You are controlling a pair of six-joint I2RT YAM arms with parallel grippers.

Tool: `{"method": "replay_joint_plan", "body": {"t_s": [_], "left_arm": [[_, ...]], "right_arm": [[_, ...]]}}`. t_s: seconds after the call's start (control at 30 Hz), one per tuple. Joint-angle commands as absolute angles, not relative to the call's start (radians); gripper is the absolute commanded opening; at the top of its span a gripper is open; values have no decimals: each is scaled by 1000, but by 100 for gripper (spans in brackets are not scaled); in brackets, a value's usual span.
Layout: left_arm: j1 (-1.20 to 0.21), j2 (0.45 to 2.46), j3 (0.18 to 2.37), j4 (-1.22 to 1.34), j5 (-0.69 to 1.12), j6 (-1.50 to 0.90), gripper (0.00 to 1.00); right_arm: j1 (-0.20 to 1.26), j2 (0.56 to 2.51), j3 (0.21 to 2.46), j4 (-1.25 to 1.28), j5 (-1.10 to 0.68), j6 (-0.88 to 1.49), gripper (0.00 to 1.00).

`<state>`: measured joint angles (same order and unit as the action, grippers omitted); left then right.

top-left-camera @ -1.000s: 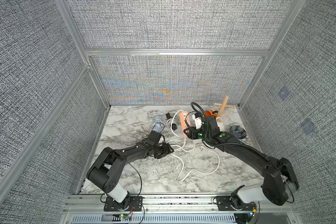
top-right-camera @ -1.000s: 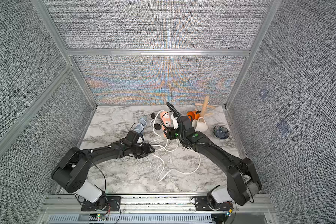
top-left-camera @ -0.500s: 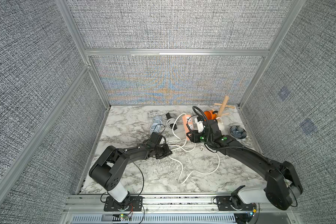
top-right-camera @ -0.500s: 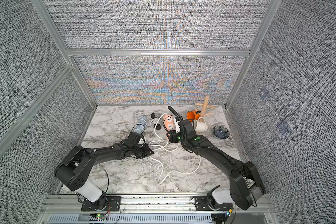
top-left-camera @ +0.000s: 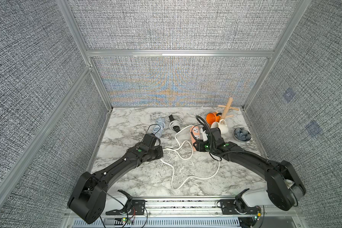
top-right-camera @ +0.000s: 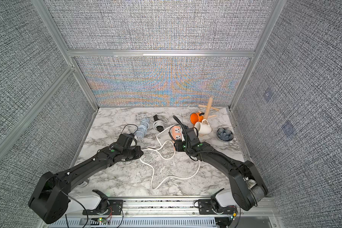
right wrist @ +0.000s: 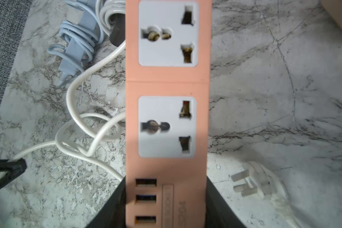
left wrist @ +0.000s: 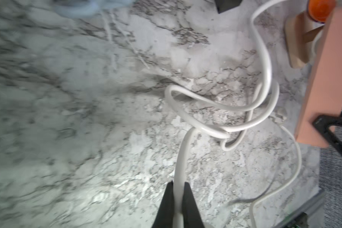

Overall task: Unwrap the cord wrapped around the power strip
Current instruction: Move the power cord to the center of the board.

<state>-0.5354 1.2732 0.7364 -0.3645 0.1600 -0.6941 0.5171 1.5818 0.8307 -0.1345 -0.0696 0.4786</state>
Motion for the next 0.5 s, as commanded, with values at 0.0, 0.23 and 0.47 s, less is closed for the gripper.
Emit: {"method": "replay_joint_plan", "body": {"t_s": [0.0,0.23,0.47], "left_arm": [[-486,1238,722,-530,60,-615,0],[-448,1184,700,-540,31,-617,0],[-369,1146,690,-574,-38,-609,0]], "right_arm": [[518,1608,829,-129,-8,514,0],[517,1683,778,-97,-12,535,0],[508,1729,769,-140,58,553,0]]}}
